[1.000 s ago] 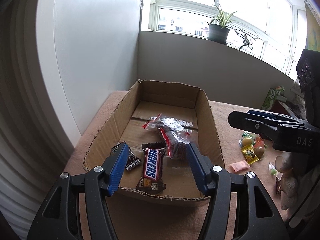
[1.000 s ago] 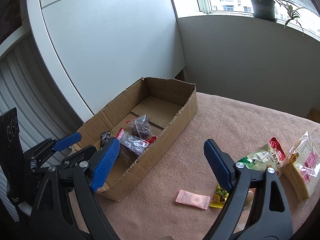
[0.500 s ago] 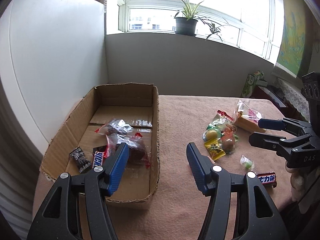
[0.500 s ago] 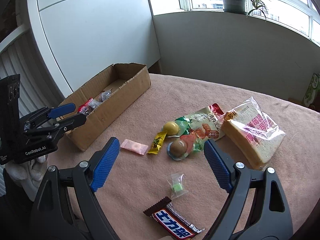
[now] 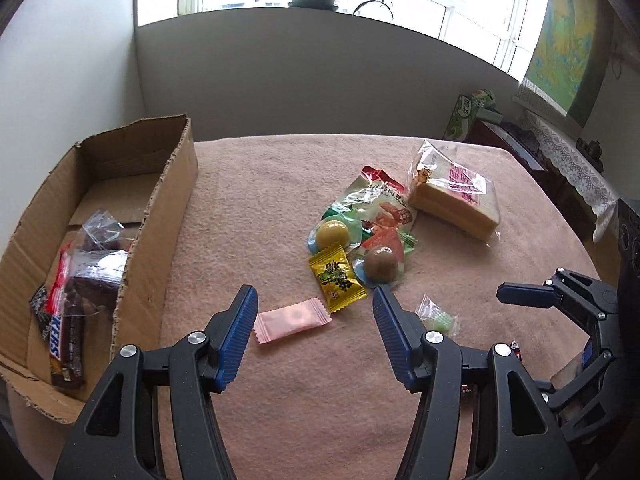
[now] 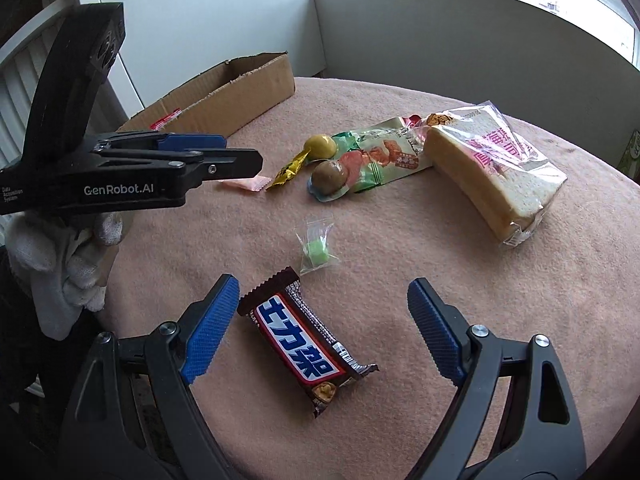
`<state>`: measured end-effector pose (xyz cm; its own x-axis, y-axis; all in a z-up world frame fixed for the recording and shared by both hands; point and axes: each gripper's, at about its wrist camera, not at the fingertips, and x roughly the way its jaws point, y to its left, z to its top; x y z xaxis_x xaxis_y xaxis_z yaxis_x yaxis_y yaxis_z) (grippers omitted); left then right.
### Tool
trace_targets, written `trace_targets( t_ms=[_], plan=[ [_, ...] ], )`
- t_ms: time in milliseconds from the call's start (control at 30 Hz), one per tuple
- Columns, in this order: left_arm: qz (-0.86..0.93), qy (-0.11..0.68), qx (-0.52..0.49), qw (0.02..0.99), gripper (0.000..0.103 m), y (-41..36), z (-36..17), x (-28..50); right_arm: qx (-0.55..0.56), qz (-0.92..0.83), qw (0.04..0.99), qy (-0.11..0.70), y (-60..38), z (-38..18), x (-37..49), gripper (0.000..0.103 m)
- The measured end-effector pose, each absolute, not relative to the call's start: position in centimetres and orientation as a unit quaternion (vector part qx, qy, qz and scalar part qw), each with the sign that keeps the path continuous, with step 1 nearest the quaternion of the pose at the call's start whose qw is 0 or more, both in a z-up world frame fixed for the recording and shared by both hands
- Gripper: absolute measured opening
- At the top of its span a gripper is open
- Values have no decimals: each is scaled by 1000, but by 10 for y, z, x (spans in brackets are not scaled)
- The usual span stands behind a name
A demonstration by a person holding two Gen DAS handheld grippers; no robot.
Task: Organize snacks
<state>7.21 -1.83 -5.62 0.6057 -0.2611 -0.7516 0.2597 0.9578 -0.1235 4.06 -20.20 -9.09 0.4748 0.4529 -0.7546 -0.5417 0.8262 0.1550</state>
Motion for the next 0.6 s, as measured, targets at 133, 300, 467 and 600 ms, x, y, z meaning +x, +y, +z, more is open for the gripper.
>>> trace_targets(
  t_ms=[133,300,467,600],
  plan=[
    [-142,432,1,891,59,-30,-62,82,-67,299,851,426,-197,-98,37,89],
    [-133,450,0,883,59,-36,-73,94,-71,304,850,425,-195,-100,36,89],
    [-126,465,-4,876,59,-35,-82,99,-75,304,849,426,-192,-102,35,84],
    [-123,471,-16,874,52,-30,-84,103,-87,302,849,426,-186,-104,35,83]
  ],
)
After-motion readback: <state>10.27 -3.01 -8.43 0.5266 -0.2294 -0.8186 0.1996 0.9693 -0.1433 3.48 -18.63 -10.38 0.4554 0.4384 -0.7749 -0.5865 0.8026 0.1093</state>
